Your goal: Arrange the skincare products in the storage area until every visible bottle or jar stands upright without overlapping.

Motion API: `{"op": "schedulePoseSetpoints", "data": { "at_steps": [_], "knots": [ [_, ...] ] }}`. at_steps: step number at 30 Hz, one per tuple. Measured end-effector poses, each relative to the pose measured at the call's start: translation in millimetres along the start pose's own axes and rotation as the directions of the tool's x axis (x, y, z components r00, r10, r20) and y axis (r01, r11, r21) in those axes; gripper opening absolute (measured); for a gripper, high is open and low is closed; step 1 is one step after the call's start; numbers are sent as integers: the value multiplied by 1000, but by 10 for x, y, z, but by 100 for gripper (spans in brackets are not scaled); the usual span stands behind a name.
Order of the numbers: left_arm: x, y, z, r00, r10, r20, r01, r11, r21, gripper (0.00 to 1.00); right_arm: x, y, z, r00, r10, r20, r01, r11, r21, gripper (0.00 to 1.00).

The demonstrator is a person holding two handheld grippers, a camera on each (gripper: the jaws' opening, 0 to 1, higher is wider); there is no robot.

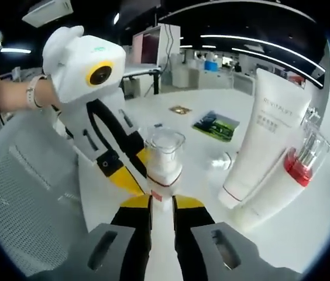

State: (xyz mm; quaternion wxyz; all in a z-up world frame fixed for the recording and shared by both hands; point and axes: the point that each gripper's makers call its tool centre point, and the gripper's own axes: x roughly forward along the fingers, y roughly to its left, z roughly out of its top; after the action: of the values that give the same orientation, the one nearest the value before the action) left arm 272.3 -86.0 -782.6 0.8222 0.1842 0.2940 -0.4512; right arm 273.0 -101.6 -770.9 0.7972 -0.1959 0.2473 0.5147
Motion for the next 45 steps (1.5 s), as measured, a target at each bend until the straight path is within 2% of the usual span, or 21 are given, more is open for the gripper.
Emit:
{"op": "schedulePoseSetpoints", "data": {
  "at_steps": [3, 15, 23, 27, 31, 36, 41, 45],
  "knots": [
    [13, 36, 3, 1000, 20, -8, -20, 1000, 7, 13, -5, 1, -12, 1000, -2, 0, 2, 1000, 4, 12],
    [147, 32, 41, 1000, 8, -25, -7, 999, 32, 13, -40, -56, -91, 1000, -28, -12, 28, 999, 20, 11],
    [213, 34, 106, 1000, 5, -24, -4, 999, 40, 12, -72, -193, -164, 997, -72, -11, 73, 995, 71, 10],
    [253, 46, 132, 1000, 2, -24, -1, 999, 44, 12, -94, -236, -224, 995, -93, -34, 95, 993, 65, 10],
    [318, 46, 168, 1000, -4, -16, 4, 999, 33, 12, -110, -282, -234, 995, -100, -29, 102, 990, 93, 10],
    [388, 63, 227, 1000, -3, -6, 3, 1000, 31, 12, -101, -333, -258, 992, -120, -47, 123, 989, 85, 11],
    [421, 80, 233, 1000, -4, -15, 5, 999, 35, 12, -119, -383, -265, 990, -130, -46, 134, 985, 107, 11],
    [451, 75, 258, 1000, -9, -14, 10, 999, 45, 12, -107, -418, -321, 987, -141, -76, 147, 985, 84, 11]
  ]
}}
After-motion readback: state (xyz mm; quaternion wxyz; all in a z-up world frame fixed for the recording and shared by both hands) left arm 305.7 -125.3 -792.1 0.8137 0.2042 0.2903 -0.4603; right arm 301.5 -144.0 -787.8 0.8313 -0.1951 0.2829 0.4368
